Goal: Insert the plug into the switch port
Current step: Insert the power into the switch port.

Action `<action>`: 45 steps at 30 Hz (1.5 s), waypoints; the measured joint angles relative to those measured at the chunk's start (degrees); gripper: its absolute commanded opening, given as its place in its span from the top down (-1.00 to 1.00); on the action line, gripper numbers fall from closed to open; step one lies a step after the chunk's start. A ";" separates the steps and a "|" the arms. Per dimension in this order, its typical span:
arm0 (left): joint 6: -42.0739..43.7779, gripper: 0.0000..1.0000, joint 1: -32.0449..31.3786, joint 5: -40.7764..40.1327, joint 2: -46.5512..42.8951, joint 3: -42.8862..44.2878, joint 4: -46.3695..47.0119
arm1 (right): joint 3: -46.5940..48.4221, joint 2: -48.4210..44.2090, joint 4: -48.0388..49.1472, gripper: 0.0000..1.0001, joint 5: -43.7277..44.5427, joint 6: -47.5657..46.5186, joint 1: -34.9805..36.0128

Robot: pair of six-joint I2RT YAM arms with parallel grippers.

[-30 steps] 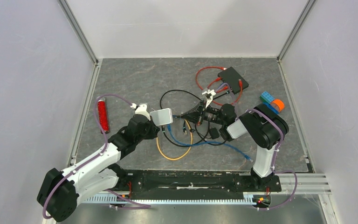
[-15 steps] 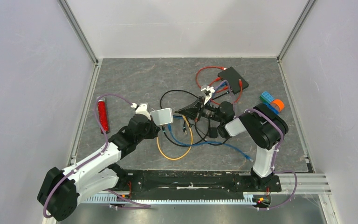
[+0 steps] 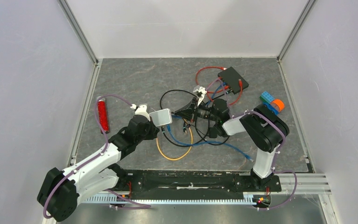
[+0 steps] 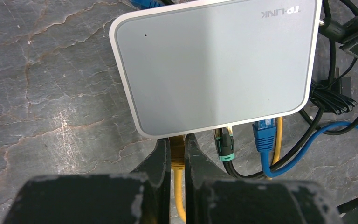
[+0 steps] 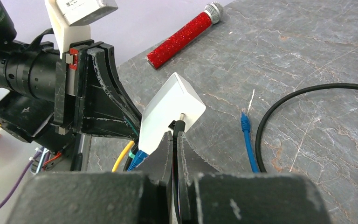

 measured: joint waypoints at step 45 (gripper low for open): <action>6.95 0.95 0.37 0.28 0.26 0.02 -2.71 | 10.43 -4.72 -32.20 1.00 -8.22 -17.64 0.48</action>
